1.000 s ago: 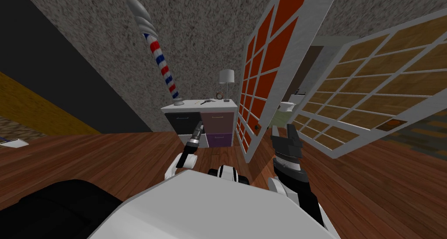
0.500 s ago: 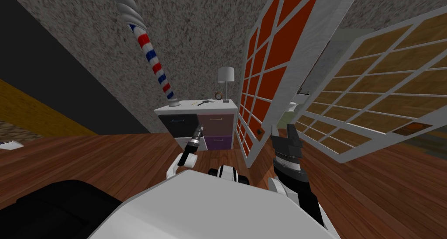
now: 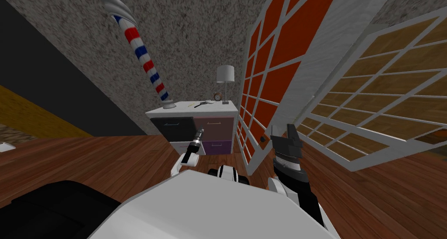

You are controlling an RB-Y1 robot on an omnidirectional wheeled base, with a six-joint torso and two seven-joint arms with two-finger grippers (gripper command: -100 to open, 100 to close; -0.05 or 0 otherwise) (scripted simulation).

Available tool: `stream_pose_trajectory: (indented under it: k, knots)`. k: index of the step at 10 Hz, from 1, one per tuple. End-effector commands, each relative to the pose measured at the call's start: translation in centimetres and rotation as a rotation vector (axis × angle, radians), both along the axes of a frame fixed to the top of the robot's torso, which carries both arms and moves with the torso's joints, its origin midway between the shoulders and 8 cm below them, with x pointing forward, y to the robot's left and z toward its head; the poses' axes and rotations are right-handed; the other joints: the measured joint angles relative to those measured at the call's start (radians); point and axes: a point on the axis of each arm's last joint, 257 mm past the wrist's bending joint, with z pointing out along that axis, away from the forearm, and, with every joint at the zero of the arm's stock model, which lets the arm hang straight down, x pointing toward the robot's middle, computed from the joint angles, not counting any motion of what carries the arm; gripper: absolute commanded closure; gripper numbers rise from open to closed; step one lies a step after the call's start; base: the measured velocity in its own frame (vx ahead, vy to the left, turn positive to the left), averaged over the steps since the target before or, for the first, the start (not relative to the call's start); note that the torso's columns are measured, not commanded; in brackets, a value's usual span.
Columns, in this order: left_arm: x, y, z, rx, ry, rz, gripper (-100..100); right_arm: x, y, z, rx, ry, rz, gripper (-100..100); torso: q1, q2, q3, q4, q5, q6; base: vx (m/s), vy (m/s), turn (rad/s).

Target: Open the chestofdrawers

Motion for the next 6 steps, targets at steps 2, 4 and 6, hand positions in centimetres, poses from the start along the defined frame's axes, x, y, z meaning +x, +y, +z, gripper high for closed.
stream_pose_trajectory:
  k: [2,4,6]
  knots:
    - [0.7,-0.7,-2.5,-0.091,0.043,0.029,-100,0.0,0.0,0.0,0.000,0.000,0.000,0,0.001,0.005,0.003,0.001,0.000,0.000,0.101,-0.018,0.004]
    - [0.9,-1.5,-3.2,-0.145,0.051,0.041,-100,0.0,0.0,0.0,0.000,0.000,0.000,0,0.000,0.006,0.004,0.002,0.000,0.000,0.050,-0.012,0.004]
    - [0.9,-1.7,-3.3,-0.148,0.050,0.042,-100,0.0,0.0,0.0,0.000,0.000,0.000,0,0.001,0.003,0.002,0.001,0.000,0.000,0.018,-0.002,0.000]
